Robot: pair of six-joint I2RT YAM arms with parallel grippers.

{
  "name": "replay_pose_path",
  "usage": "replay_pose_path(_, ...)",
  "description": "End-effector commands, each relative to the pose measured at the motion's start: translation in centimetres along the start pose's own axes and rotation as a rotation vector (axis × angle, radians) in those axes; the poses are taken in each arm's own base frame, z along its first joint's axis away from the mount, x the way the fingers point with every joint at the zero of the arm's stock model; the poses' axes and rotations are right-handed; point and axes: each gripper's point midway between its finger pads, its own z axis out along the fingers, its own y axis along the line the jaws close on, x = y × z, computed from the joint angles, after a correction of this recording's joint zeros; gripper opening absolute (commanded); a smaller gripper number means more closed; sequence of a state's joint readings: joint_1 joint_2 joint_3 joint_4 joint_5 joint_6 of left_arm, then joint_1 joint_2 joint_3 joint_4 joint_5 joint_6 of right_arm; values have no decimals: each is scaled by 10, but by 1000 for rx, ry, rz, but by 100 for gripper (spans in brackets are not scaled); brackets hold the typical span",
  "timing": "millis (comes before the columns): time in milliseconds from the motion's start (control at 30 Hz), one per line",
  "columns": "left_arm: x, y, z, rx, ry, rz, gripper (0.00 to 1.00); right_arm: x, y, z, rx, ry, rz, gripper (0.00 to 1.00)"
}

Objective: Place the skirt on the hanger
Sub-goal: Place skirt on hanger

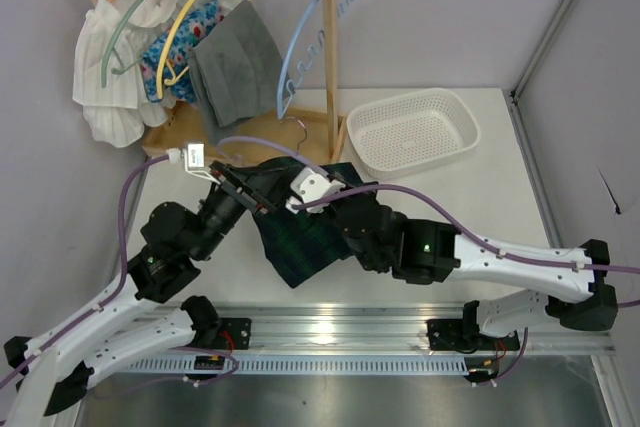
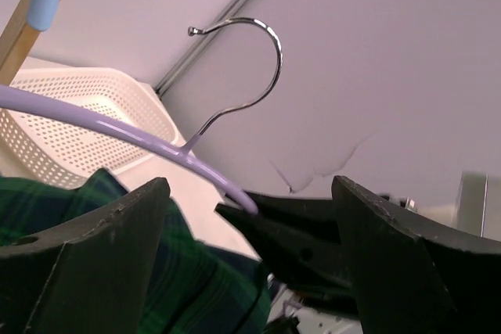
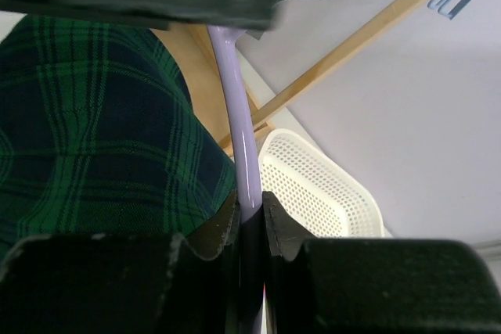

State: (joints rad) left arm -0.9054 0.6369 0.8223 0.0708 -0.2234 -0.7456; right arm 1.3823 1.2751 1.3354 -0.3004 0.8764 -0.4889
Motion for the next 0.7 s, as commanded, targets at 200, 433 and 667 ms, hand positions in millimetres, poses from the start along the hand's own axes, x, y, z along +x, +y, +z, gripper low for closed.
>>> replay_pose_path(200,-20,-3,14,-31,-119,-189,90,-58,-37,-3,152,-118,195,0)
replay_pose_path(433,-5,28,17,-160,-120,-248,87,-69,-35,-7,117,-151,249,0)
replay_pose_path(667,-7,21,31,-137,-140,-281,83,-80,-22,-9,32,-201,277,0)
